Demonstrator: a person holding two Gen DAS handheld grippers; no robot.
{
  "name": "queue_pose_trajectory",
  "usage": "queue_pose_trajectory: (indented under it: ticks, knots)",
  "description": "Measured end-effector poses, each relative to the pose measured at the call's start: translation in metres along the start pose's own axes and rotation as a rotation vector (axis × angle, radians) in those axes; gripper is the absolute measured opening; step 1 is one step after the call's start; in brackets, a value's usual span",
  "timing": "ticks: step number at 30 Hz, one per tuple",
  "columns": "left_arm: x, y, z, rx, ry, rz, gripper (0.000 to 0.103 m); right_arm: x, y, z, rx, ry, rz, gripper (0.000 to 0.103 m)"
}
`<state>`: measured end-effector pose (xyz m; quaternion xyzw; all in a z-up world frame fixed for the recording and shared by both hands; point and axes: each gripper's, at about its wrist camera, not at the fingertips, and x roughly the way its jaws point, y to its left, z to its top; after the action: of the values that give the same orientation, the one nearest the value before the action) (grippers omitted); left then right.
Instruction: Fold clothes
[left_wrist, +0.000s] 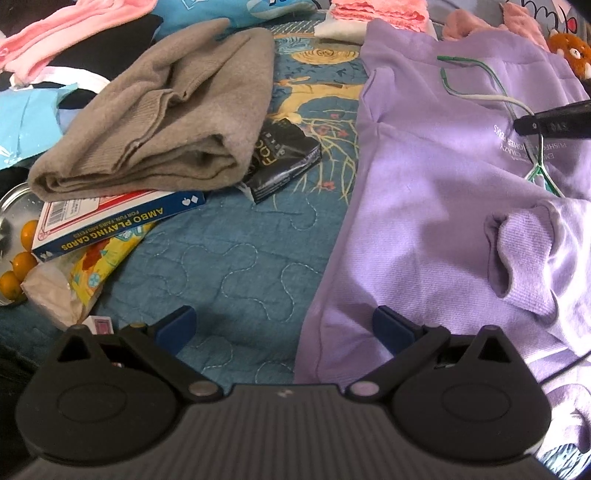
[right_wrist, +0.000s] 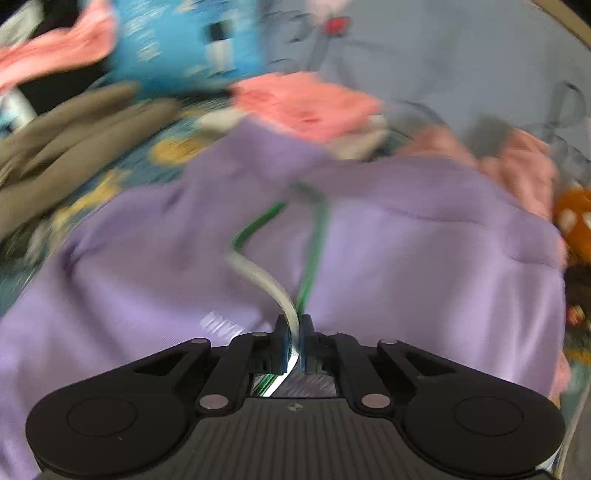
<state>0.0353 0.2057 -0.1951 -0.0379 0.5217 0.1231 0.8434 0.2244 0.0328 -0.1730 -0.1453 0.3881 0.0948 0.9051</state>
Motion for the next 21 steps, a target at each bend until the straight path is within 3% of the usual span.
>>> queue_pose_trajectory:
  ticks: [4, 9, 12, 15, 18, 21]
  knots:
    - [-0.001, 0.0, 0.0, -0.001, 0.001, -0.001, 0.103, 0.007, -0.031, 0.026, 0.151, -0.048, -0.086, 0.005]
    - [0.0, 0.0, 0.0, -0.002, 0.001, -0.001, 0.103, 0.016, -0.059, 0.053, 0.17, -0.034, -0.129, 0.005]
    - [0.001, 0.0, 0.0, -0.003, 0.002, -0.001, 0.103, 0.011, -0.068, 0.063, 0.142, -0.069, -0.134, 0.006]
    - [0.001, 0.0, 0.0, -0.004, 0.003, -0.003, 0.103, -0.002, -0.072, 0.072, 0.1, -0.149, -0.178, 0.02]
    - [0.001, 0.0, 0.001, -0.006, 0.004, -0.004, 0.103, -0.01, -0.071, 0.075, 0.086, -0.179, -0.147, 0.021]
    - [0.0, -0.001, 0.001, -0.006, 0.004, -0.003, 0.103, -0.011, -0.059, 0.073, 0.01, -0.193, -0.178, 0.038]
